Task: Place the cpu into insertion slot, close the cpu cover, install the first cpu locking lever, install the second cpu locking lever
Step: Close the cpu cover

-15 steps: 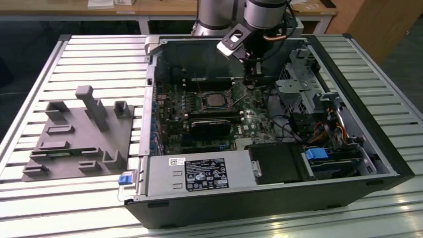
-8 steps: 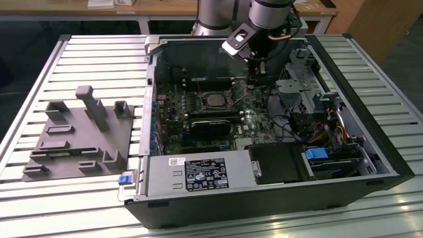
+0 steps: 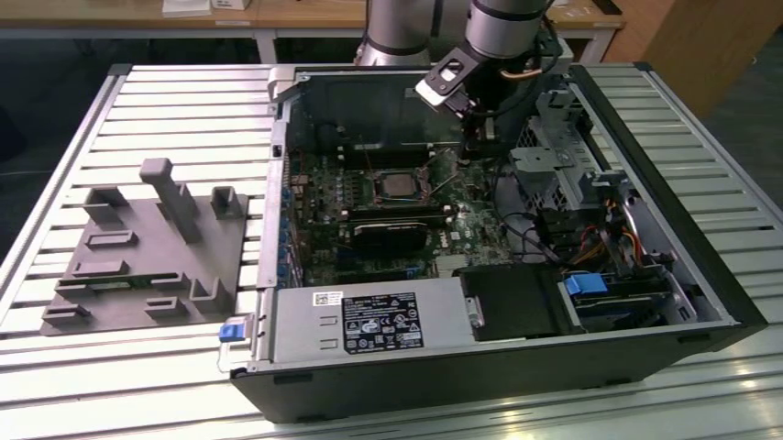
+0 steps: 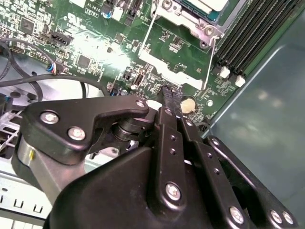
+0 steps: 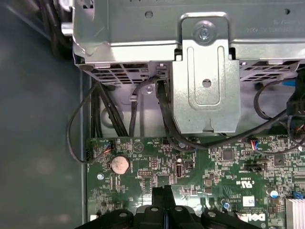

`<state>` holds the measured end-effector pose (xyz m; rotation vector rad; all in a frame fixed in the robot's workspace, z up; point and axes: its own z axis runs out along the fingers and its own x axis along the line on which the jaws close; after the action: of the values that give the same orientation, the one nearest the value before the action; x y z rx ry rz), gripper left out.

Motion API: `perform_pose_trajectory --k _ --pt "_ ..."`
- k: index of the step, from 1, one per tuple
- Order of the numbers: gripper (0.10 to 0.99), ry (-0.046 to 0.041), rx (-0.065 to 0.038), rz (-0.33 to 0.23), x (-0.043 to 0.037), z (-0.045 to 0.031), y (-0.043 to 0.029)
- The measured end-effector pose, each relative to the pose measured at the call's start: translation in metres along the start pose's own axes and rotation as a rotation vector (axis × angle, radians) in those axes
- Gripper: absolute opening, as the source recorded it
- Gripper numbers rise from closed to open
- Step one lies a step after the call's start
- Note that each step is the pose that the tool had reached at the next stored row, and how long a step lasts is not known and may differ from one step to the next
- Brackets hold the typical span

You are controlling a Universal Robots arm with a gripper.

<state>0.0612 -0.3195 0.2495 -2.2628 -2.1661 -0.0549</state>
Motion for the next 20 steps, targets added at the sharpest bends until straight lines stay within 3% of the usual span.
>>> perform_pose_trajectory --k 4,20 --pt "0.106 -0.0001 0.0 0.0 -0.0001 0.0024 -0.0021" --pt "0.106 0.0 0.0 0.0 -0.0017 0.005 -0.0354"
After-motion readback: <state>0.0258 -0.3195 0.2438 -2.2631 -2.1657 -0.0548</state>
